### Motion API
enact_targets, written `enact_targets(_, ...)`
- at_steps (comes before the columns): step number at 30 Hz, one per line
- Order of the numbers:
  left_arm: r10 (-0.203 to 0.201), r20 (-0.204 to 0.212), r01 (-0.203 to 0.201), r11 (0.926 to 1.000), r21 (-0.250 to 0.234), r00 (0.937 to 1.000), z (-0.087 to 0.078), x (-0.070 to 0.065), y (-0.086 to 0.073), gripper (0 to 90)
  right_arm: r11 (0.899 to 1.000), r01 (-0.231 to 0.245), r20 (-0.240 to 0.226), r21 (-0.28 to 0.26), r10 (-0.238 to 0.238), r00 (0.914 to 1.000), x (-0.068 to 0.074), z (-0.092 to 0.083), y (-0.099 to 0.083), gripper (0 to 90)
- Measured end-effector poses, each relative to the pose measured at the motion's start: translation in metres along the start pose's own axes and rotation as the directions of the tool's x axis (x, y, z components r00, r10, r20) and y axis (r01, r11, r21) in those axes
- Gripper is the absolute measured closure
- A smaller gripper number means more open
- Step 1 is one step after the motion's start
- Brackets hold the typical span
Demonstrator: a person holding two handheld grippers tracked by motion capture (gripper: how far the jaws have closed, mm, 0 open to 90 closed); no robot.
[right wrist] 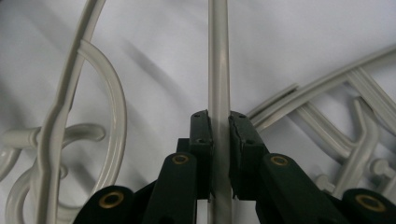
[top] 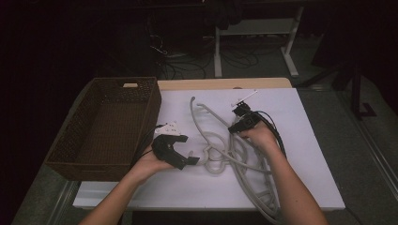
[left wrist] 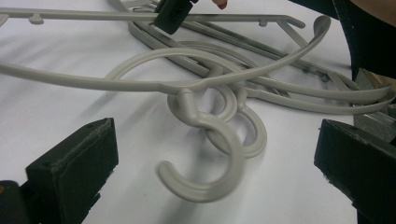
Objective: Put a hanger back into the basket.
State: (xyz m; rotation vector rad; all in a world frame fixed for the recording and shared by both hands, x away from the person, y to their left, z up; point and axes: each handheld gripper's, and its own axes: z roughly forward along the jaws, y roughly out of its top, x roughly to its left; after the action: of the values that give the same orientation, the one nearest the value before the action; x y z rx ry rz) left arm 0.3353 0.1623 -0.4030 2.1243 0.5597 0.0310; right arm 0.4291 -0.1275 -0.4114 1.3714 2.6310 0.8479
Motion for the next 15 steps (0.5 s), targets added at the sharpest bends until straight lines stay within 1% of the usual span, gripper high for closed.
enact_targets(1, 0.0, 0.0, 0.0, 1.0, 0.0, 1.0, 0.0, 0.0, 0.0, 0.0, 1.0, -0.017, 0.014, -0.001, 0.017, 0.9998, 0.0, 0.001, 0.001, 80.1)
enact_targets(3, 0.0, 0.0, 0.0, 1.0, -0.001, 1.0, 0.0, 0.001, 0.0, 0.0, 0.998, -0.06, 0.027, -0.005, 0.06, 0.9978, -0.001, 0.005, 0.003, 80.1)
enact_targets(6, 0.0, 0.0, 0.0, 1.0, -0.001, 1.0, 0.0, 0.001, 0.0, 0.0, 0.995, -0.095, 0.051, -0.007, 0.095, 0.9941, 0.001, 0.014, 0.008, 80.1)
enact_targets(10, 0.001, 0.0, -0.001, 1.0, -0.001, 1.0, -0.001, 0.001, 0.0, 0.0, 0.992, -0.125, 0.065, -0.018, 0.126, 0.9899, 0.005, 0.026, 0.016, 80.1)
enact_targets(15, 0.002, 0.0, -0.002, 1.0, 0.001, 1.0, -0.001, 0.001, 0.0, 0.0, 0.99, -0.139, 0.077, -0.033, 0.141, 0.987, 0.009, 0.036, 0.025, 80.0)
